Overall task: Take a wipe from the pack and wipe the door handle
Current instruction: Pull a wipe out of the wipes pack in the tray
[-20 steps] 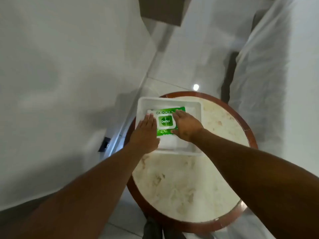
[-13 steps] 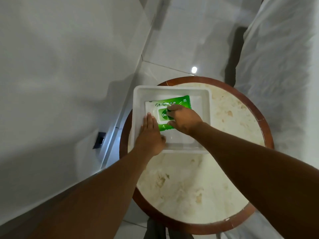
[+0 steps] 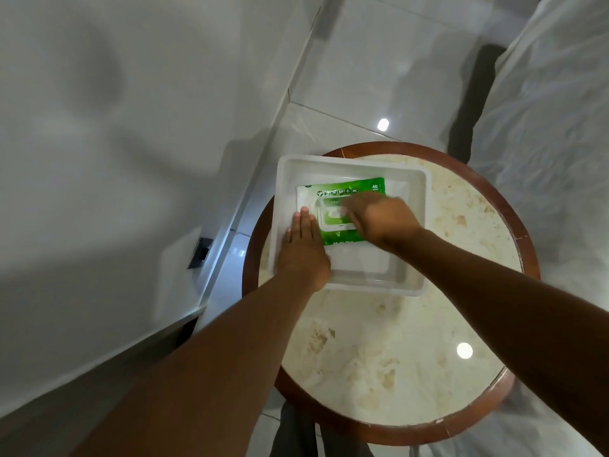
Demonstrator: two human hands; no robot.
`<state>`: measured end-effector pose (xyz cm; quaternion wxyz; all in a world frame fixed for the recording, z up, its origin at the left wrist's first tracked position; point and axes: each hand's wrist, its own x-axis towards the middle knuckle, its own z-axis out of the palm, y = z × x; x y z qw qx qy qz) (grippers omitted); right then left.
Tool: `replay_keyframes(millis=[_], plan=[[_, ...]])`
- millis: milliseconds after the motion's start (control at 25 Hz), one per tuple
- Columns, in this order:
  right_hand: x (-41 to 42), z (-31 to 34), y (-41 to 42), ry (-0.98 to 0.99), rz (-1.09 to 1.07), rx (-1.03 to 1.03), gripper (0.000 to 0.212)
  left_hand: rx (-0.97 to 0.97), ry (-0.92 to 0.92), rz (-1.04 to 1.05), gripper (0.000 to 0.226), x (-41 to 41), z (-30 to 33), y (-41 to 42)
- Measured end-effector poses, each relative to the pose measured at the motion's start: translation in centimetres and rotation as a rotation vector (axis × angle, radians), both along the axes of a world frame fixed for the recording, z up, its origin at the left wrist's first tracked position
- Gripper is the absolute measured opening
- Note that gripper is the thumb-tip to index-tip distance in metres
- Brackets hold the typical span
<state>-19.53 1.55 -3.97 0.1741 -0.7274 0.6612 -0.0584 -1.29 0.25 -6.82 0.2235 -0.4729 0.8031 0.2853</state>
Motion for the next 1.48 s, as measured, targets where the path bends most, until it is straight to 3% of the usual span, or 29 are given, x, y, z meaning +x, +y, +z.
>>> replay_keyframes(millis=[120,200,400,560,640,920,1000,1080,1160,1360,1480], plan=[[-0.5,1.1,-3.5,-0.151,-0.507,-0.047,0.022,-0.020,-0.020,-0.020,0.088,0.0,-0.1,0.0],[-0.2,0.3,-4.8,-0.175,-0.623,0.046,0.026,-0.021,-0.021,-0.017,0.089,0.0,-0.2,0.0],[-1.2,-1.2,-2.0,-0.401,-0.420,0.211,0.030,-0.035,0.002,-0.005,0.088,0.1,-0.5,0.1],[-1.5,-2.5,-1.6,-0.189,-0.219,0.244,0.046,-0.034,0.003,0.004,0.087,0.2,-0.5,0.1],[-0.6,-2.7,-2.2,-0.218,-0.290,0.245,0.034,-0.030,-0.001,0.003,0.087,0.2,-0.6,0.1],[-0.9,0.6,-2.4,-0.848,-0.751,-0.065,0.008,-0.046,-0.029,-0.009,0.086,0.1,-0.5,0.3],[-1.5,1.6,-2.4,-0.758,-0.520,0.047,0.017,-0.051,-0.031,-0.010,0.086,0.1,-0.6,0.2],[-1.7,2.1,-1.6,-0.523,-0.099,0.291,0.018,-0.051,-0.027,-0.010,0.087,0.1,-0.7,0.3],[-1.5,1.5,-0.5,-0.260,0.163,0.420,0.018,-0.041,-0.013,0.009,0.088,0.0,-0.9,0.3],[-0.1,-0.9,1.8,0.078,0.265,0.441,0.022,-0.063,-0.004,0.002,0.091,0.1,-1.7,0.4],[0.3,-0.8,2.1,0.132,0.287,0.477,0.017,-0.063,-0.042,-0.006,0.091,-0.1,-1.4,0.3]])
